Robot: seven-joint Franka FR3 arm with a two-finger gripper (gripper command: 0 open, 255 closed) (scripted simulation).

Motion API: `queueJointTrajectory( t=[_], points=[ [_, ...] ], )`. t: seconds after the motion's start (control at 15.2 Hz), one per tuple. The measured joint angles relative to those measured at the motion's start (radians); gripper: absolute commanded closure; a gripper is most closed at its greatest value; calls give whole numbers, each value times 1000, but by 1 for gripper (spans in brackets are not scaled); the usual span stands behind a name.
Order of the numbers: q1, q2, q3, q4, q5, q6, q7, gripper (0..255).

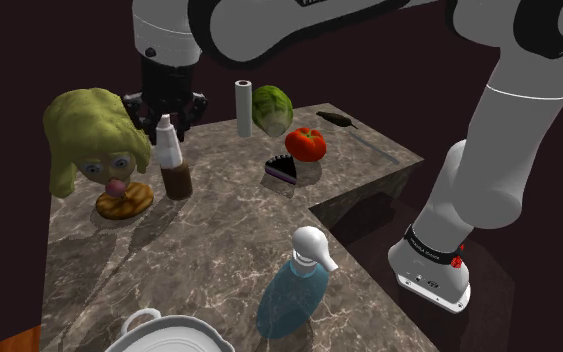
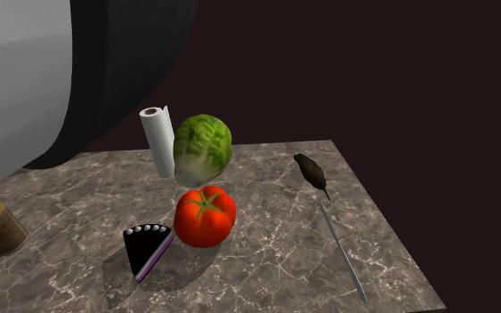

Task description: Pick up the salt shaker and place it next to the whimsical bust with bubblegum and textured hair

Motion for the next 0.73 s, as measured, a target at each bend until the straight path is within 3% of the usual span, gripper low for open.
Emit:
queueJointTrajectory(
  t=[0.73],
  points=[
    [2,36,-8,-105,-38,134,38,255]
  ],
)
